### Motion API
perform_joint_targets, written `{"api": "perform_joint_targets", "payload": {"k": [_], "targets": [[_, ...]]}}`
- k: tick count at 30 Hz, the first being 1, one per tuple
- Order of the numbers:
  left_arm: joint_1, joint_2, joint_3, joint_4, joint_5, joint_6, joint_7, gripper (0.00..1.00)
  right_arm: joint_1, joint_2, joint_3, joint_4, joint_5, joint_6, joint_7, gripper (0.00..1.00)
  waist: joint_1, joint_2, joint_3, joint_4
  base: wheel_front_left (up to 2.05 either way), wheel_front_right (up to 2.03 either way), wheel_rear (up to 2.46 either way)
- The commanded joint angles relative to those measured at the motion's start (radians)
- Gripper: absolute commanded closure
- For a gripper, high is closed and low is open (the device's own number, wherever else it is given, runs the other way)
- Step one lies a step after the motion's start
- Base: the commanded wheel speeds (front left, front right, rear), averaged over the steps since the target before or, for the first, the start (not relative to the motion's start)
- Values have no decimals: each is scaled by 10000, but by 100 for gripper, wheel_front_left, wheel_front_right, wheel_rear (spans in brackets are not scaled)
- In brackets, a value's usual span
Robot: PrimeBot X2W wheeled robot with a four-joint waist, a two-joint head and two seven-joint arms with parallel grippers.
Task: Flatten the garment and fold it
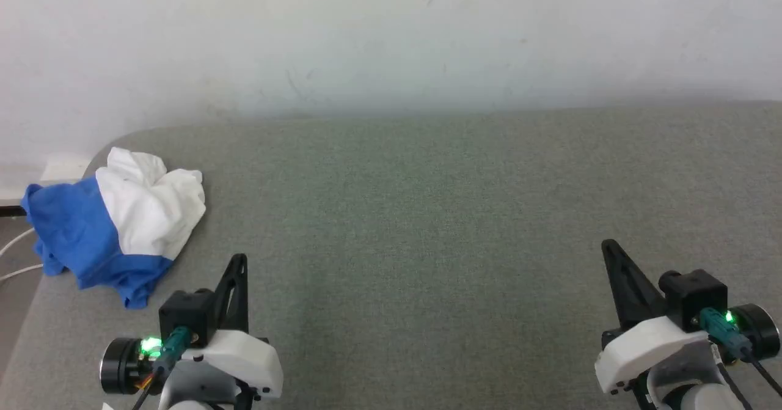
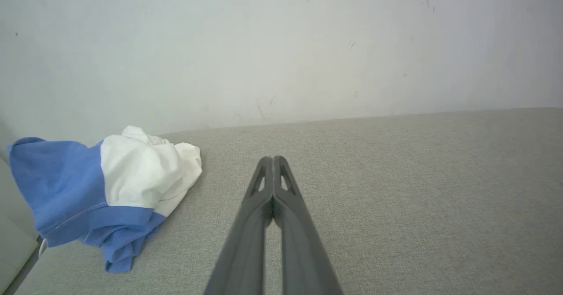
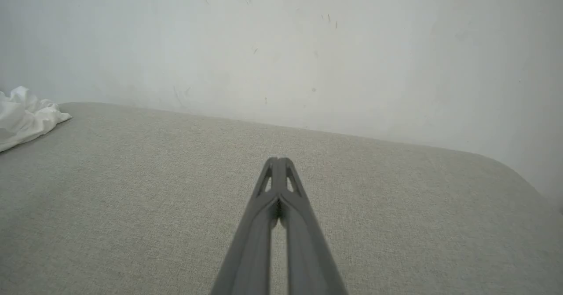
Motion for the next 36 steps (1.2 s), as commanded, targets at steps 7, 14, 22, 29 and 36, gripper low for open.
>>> {"api": "perform_joint_targets", "payload": {"k": [7, 14, 22, 29, 36], "targets": [[-130, -19, 39, -43, 64, 66, 1, 100, -149, 32, -1, -37, -74, -19, 5, 100, 0, -1, 0, 0, 0, 0, 0], [-130, -19, 39, -43, 64, 66, 1, 100, -149, 32, -1, -37, -74, -19, 5, 100, 0, -1, 0, 0, 0, 0, 0], [-130, -19, 39, -43, 64, 66, 1, 100, -149, 32, -1, -37, -74, -19, 5, 100, 0, -1, 0, 0, 0, 0, 0], [-11, 2, -30, 31, -11, 10, -19, 0, 2, -5, -9, 17, 20, 0, -18, 0, 0, -1, 1, 0, 0, 0, 0], [-131, 1, -138, 212, -92, 93, -163, 0, -54, -3, -41, 96, 62, -1, -115, 0, 0, -1, 8, 50, 0, 0, 0]]}}
